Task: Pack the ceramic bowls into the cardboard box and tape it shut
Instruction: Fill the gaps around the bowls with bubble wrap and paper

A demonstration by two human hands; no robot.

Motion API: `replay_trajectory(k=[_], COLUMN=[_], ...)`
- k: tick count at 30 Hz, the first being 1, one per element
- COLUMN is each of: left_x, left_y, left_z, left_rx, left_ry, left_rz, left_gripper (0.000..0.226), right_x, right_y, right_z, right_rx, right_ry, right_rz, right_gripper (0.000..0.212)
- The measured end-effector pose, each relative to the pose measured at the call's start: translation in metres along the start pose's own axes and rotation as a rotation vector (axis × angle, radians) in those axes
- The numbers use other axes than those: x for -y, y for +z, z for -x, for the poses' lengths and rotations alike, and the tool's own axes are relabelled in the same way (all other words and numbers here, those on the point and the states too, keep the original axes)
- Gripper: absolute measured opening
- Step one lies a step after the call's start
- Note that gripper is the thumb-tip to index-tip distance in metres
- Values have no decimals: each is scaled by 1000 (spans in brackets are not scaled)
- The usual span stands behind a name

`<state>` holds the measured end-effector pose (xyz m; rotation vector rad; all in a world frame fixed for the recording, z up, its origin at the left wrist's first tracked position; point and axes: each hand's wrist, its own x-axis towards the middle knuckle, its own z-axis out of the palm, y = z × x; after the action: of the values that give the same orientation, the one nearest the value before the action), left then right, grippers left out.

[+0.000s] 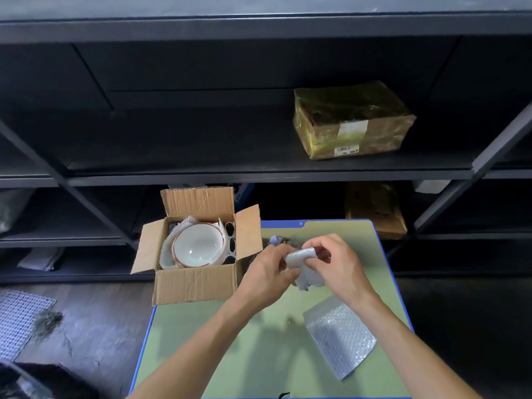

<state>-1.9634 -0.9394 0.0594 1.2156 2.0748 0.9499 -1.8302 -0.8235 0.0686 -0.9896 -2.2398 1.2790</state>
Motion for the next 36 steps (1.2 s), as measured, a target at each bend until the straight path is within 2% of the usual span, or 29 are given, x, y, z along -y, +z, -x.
replay_trajectory(k=[2, 10, 17, 21, 26, 31, 36], left_x=[0, -5, -2, 11, 26, 48, 77], left_y=[-5, -18, -43, -68, -92, -122, -155], left_z=[0, 14, 17, 14, 13, 6, 13], left_rx=[-20, -7, -63, -103, -79, -132, -186], left_ry=[7, -95, -93, -107, -47, -29, -30], left_rz=[13, 266, 349, 441, 256, 317, 423], left_gripper=[19, 22, 13, 9, 21, 15, 11], right_x=[2, 25, 46, 60, 80, 102, 121], right_y=[3, 9, 31, 37, 55, 84, 123], right_z=[1, 1, -10, -21, -32, -41, -50], right_rx=[8, 66, 192, 181, 170, 157, 142], right_ry=[-10, 45, 54, 7, -10, -1, 99], right_rz=[-30, -271, -127, -116, -127, -102, -261], right_gripper=[27, 5, 18, 11, 7, 9, 13])
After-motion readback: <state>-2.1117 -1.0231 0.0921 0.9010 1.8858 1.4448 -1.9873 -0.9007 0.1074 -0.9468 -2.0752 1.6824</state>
